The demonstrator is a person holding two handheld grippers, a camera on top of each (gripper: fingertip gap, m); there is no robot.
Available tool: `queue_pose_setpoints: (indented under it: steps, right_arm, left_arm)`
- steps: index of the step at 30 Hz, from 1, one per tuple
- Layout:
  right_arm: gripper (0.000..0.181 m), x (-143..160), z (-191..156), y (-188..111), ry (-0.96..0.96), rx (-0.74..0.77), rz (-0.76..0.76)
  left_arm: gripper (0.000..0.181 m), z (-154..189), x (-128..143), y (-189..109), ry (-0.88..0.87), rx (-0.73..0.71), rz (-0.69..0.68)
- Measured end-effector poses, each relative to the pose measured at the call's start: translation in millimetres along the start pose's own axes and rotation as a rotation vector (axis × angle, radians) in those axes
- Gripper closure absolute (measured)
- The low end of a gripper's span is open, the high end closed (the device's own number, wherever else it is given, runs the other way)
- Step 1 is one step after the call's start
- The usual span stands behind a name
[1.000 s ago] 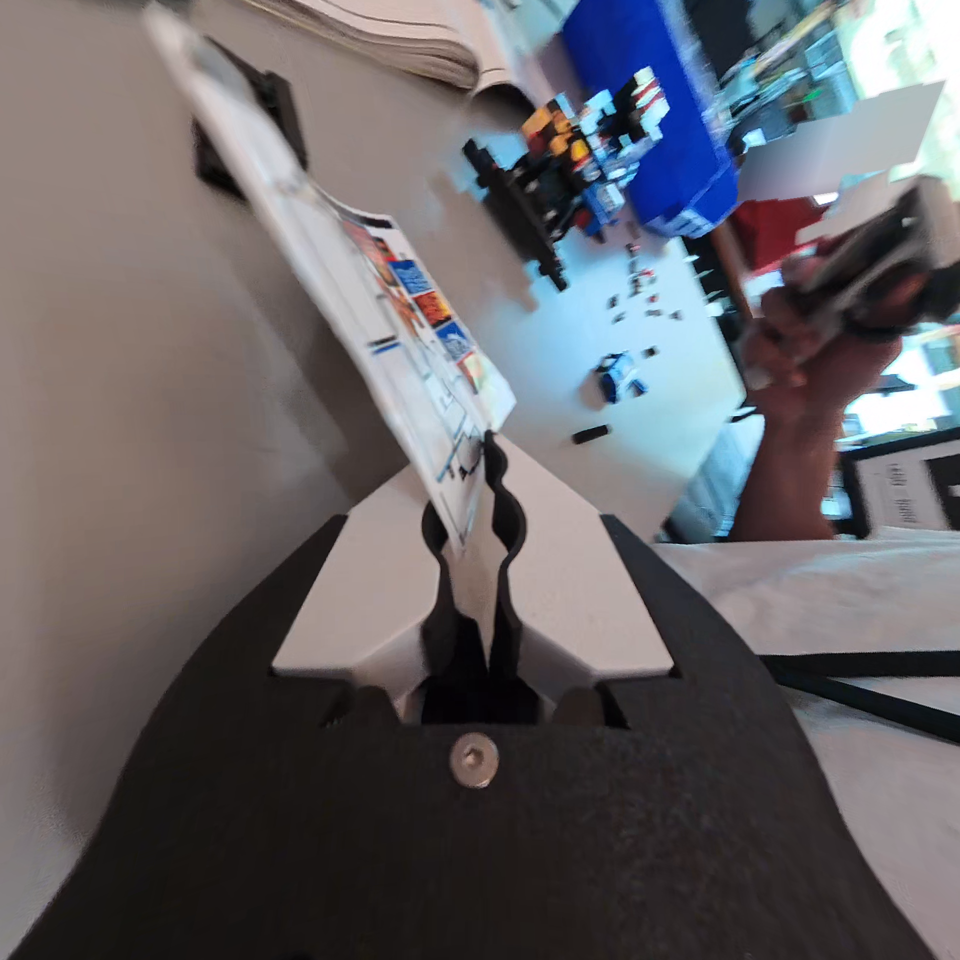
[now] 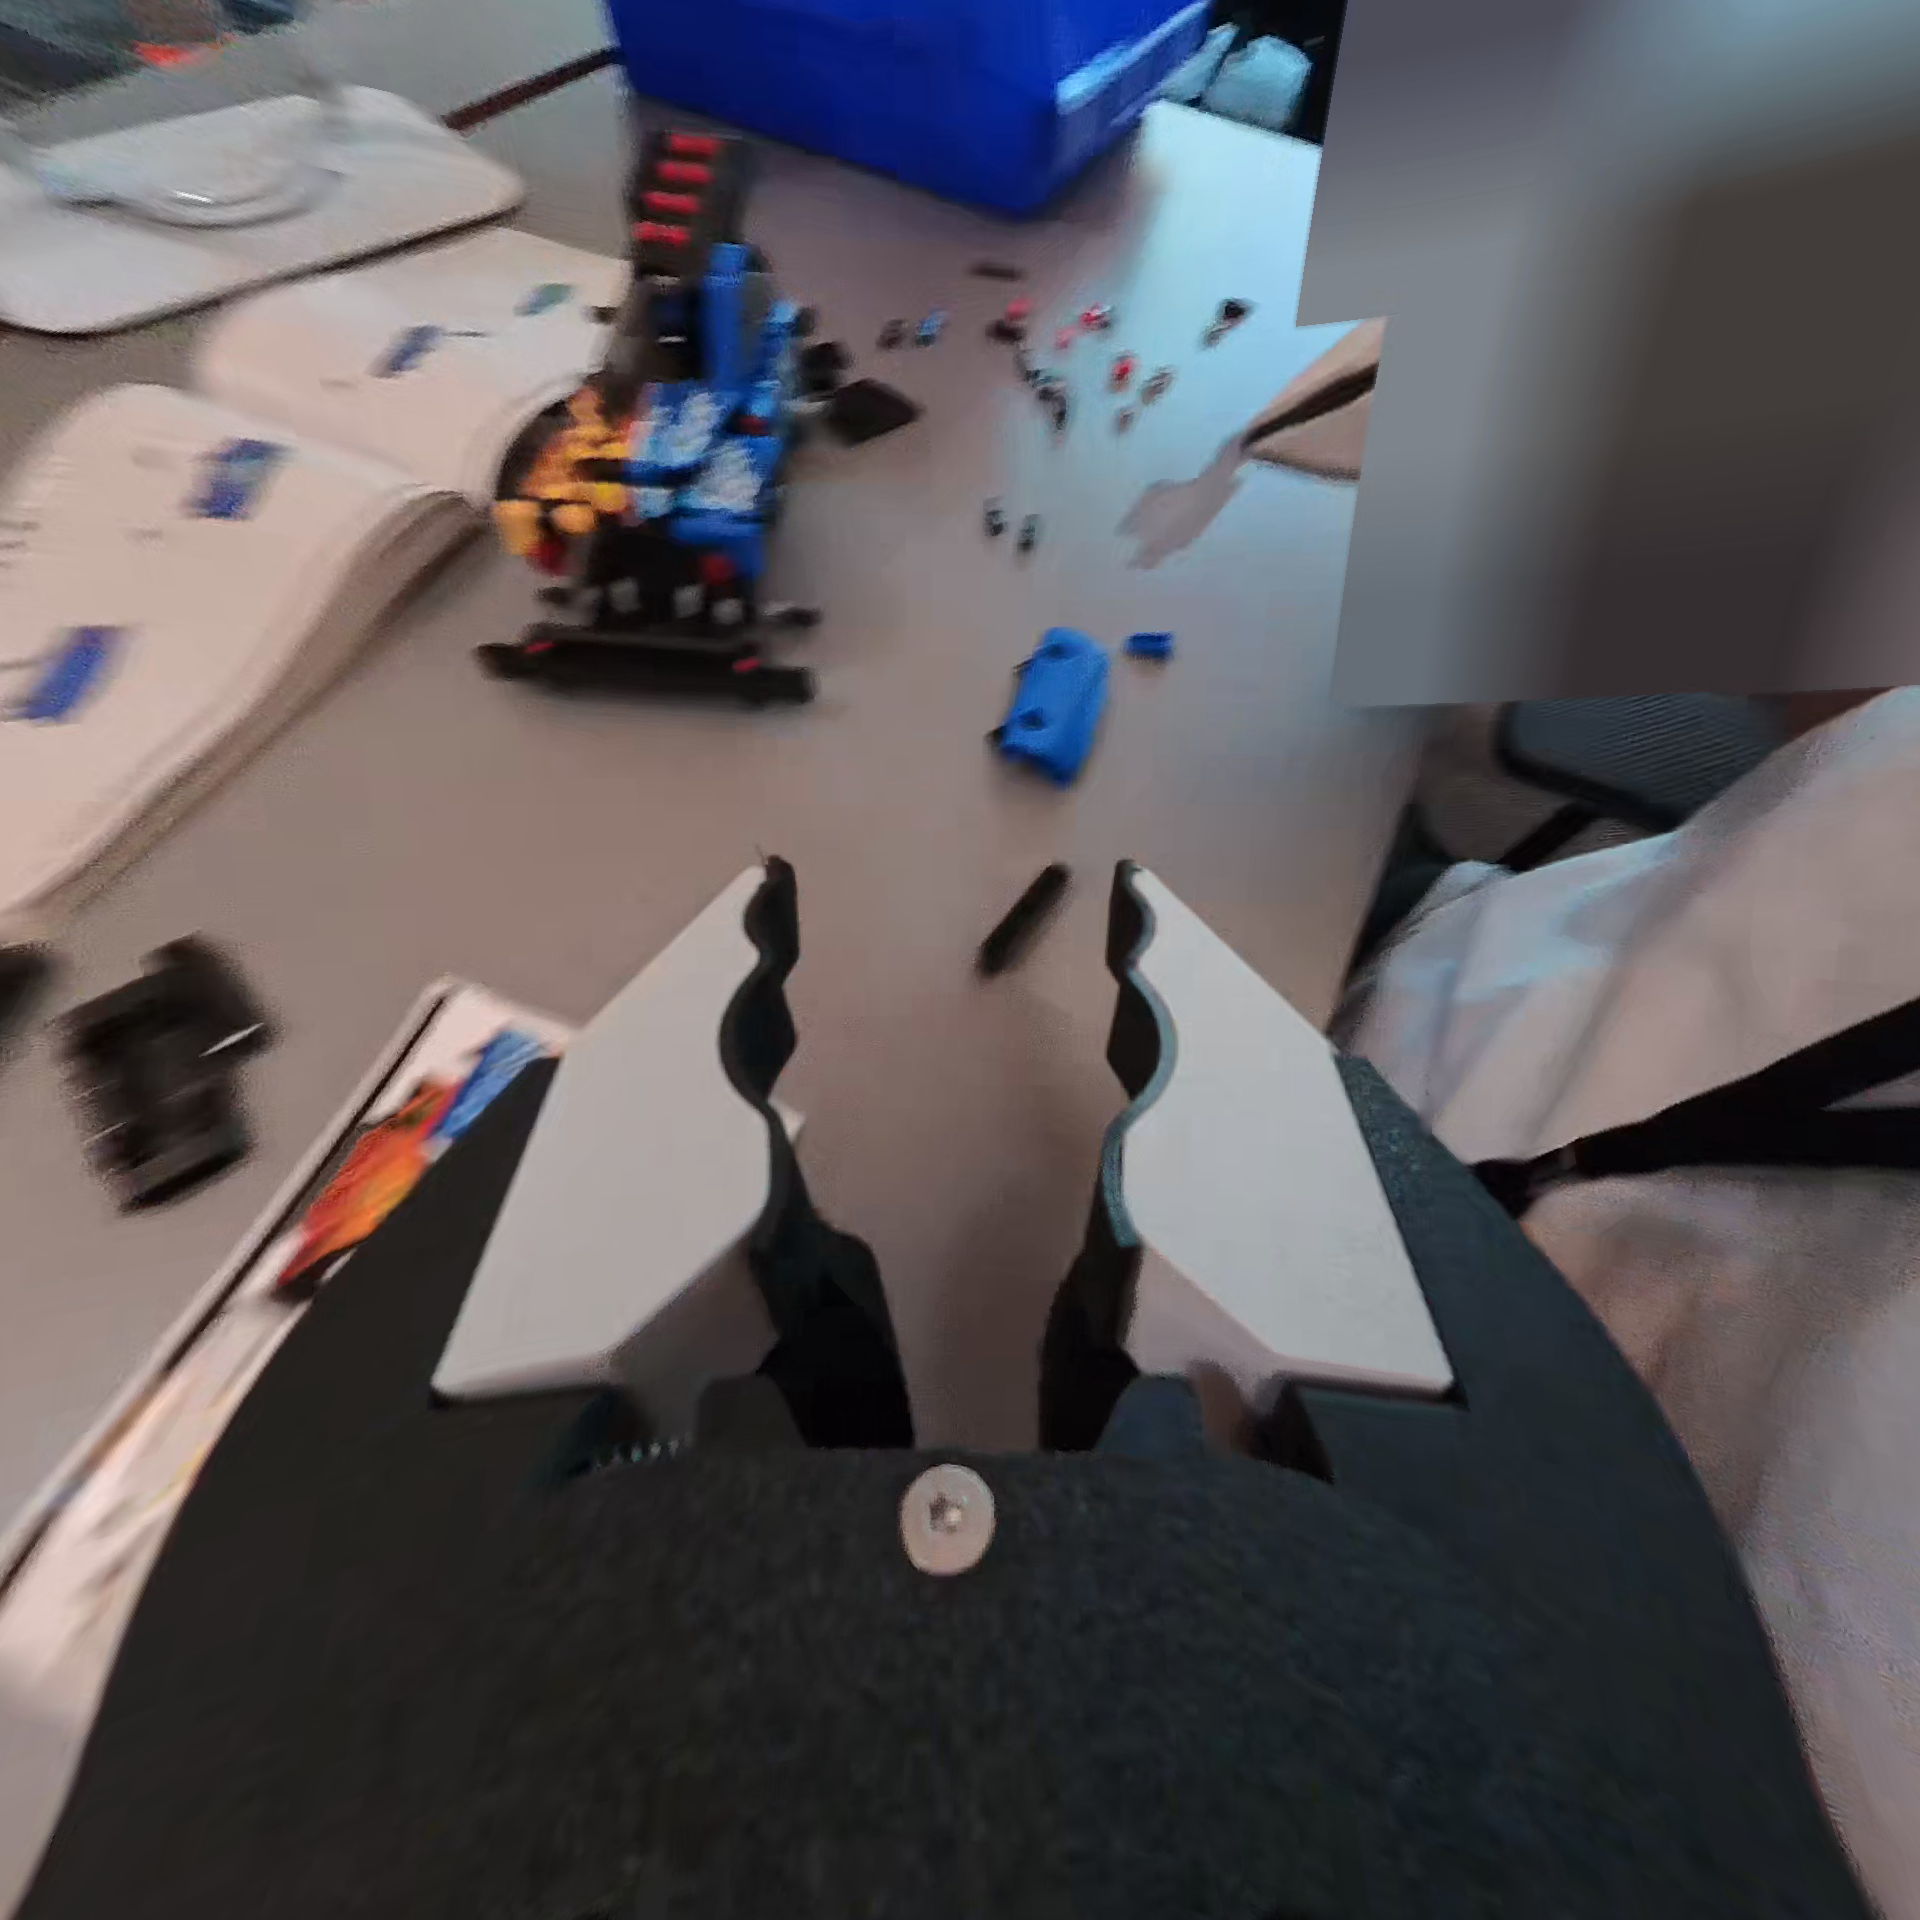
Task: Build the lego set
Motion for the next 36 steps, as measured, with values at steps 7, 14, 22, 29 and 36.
queue_pose_setpoints:
  steps: [7, 14, 22, 29, 36]
  right_arm:
    - [0.181, 9.2, -17.6, 15.0, -0.429, 0.168, -0.053]
    - [0.181, 19.2, -29.7, 23.4, -0.736, 0.312, -0.057]
    - [0.181, 22.4, -35.9, 27.3, -0.859, 0.4, -0.055]
    - [0.181, 22.7, -37.2, 26.9, -0.906, 0.419, -0.054]
    - [0.181, 25.1, -39.7, 28.9, -0.92, 0.405, -0.065]
  left_arm:
    - [0.146, 8.7, -31.9, 74.0, -0.382, 0.409, 0.005]
    - [0.158, 5.1, -32.5, 95.8, -0.645, 0.536, -0.001]
    - [0.164, 15.5, -33.1, 108.0, -0.686, 0.613, 0.004]
    - [0.174, 14.6, -34.1, 108.6, -0.687, 0.606, 0.013]
    - [0.181, 12.8, -32.2, 111.1, -0.681, 0.59, 0.0]
Point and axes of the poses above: each gripper's, where its closed fingertips meet, y out along the fingers, x out of its underside, z = x × y across the jaws, the point moved 9 cm from there along -y, back along the fingers, and after that the axes turned 1 degree about -x, right-handed, at the moved point
